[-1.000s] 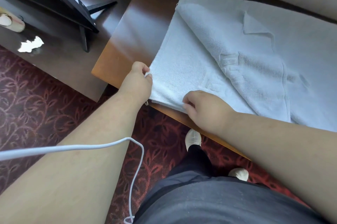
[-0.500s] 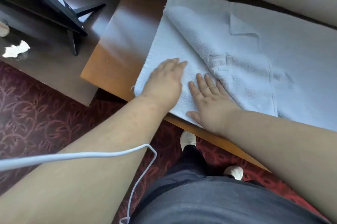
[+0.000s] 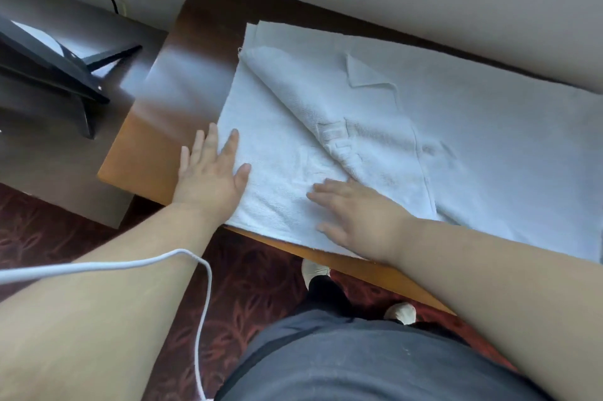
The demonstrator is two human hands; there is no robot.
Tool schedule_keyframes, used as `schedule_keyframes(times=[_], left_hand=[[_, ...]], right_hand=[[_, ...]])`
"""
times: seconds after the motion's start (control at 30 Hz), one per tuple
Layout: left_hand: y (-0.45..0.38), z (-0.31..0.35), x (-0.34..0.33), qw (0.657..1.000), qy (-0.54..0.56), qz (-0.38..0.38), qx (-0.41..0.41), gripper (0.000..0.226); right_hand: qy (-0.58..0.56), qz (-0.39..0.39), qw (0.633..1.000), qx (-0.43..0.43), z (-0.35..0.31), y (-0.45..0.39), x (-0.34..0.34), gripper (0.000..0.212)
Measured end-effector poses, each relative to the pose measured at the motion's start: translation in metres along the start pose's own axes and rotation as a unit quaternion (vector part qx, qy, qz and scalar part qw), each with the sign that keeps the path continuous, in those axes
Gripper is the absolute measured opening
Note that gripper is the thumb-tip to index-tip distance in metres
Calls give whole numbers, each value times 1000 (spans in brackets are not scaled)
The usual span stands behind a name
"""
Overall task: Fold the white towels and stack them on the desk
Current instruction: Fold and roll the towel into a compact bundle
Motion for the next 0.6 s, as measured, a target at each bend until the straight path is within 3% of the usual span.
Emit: schedule_keyframes(times=[0.1,0.17,0.23,0.37,0.43,0.53,0.6], left_hand=[[5,25,11,998,31,49,-24,66],[16,49,11,992,53,42,-106,66],[26,61,0,988,23,11,-150,64],[28,55,-14,992,-36,-22,-117,69],[27,54,-11,992,-16,-24,-123,70],[25,51,8,978,186,-27,-90,58],[24,41,22,926,376,-27,11,47]], right_hand=[[-58,244,961,-113,31,4,58,41],[-79,298,930,-203,63,1,83,43],[-89,279,919,-262,94,-11,98,50],[-63,202,932,-295,128,-43,109,76],[-25,170,936,-308,135,-56,109,77],[-6,194,934,-300,138,-66,116,37],[-29,232,930,-284,130,-68,121,16]])
Point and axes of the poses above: each hand's wrist, its own y-axis away from the middle knuckle, its own x-axis out of the back of the hand, z = x × y, the point moved 4 cm from there along -y, towards the middle knuckle, and after that the axes turned 12 degrees about x, right-handed, at the moved point
